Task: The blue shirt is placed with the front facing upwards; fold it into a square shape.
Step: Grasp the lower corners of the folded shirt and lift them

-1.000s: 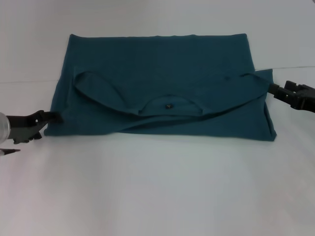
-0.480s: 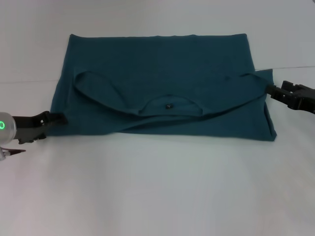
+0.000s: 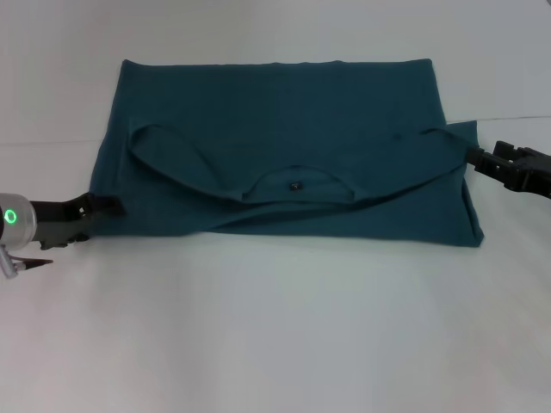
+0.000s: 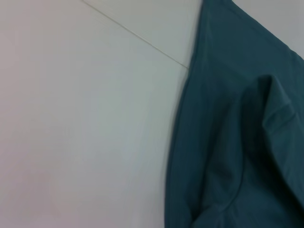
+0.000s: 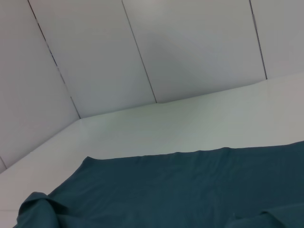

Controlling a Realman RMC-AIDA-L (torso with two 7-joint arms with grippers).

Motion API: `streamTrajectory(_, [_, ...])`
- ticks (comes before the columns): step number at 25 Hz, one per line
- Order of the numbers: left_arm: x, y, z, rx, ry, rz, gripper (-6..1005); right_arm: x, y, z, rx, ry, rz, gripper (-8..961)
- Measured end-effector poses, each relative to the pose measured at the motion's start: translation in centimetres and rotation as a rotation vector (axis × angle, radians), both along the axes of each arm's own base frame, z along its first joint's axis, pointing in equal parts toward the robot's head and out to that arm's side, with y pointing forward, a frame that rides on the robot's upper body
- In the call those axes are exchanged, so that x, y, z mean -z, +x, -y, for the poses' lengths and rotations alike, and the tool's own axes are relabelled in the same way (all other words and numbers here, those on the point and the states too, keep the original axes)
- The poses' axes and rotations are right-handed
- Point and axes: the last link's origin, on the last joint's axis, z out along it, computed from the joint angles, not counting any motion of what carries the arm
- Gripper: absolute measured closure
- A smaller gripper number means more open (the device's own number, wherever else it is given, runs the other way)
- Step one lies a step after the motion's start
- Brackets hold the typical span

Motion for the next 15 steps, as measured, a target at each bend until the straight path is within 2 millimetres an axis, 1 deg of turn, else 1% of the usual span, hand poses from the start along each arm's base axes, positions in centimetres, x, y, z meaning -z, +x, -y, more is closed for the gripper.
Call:
streamTrajectory(6, [0.02,0.24,-0.26,0.006,0.015,-0.004,183,-0.01,0.01,-0.02,0.001,0.001,0.001,292])
streamTrajectory(15, [-0.16,0.37,-0.45,0.011,0.029,-0.003,269,-0.08,0.07,-0.05,0.005,0.006,0.002,291])
